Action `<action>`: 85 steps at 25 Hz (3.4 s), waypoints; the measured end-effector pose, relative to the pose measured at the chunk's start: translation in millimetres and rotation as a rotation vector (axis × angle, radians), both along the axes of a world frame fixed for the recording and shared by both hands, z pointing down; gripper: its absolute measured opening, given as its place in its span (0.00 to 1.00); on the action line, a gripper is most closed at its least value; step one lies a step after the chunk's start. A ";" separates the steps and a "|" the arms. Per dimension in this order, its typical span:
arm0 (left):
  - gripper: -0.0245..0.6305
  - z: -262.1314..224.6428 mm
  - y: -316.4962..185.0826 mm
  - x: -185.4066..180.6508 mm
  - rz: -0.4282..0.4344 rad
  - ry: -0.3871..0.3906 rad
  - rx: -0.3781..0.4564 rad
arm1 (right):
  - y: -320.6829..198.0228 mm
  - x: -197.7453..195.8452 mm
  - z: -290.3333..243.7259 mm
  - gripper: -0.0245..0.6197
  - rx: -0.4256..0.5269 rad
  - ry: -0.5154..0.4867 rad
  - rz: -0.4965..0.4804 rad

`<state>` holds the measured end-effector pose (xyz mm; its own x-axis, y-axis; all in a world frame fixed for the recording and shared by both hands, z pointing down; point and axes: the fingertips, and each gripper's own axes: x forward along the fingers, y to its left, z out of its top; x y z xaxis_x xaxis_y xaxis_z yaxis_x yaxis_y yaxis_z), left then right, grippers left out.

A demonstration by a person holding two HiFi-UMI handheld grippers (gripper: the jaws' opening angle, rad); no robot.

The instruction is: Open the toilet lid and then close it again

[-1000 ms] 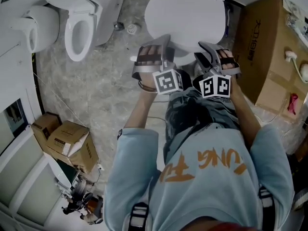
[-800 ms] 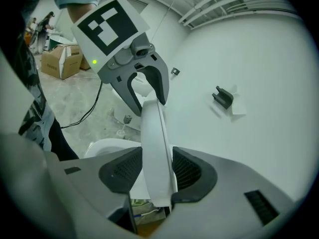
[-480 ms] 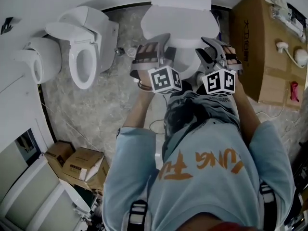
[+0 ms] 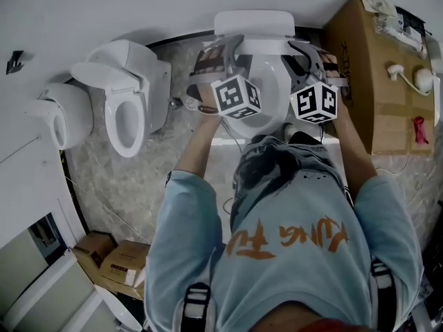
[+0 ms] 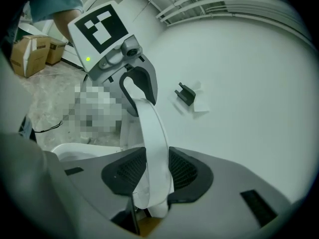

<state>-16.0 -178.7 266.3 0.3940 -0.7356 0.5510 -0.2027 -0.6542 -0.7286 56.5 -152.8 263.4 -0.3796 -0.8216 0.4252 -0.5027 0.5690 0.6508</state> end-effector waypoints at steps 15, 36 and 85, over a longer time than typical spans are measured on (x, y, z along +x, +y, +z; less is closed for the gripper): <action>0.25 -33.7 -121.4 23.7 0.002 0.018 0.139 | -116.1 24.8 -29.4 0.20 0.093 -0.037 0.183; 0.26 -24.7 -268.8 50.9 0.022 0.040 0.145 | -268.9 53.0 -26.4 0.13 0.035 0.000 0.318; 0.08 112.7 60.9 -61.3 -0.510 0.292 -0.206 | -40.0 3.0 63.5 0.06 -0.282 -0.539 -0.007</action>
<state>-77.3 -117.8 379.0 0.1769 -0.7612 0.6240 -0.6990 -0.5435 -0.4648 59.5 -192.8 326.9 -0.6071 -0.7019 0.3725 -0.7150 0.6870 0.1293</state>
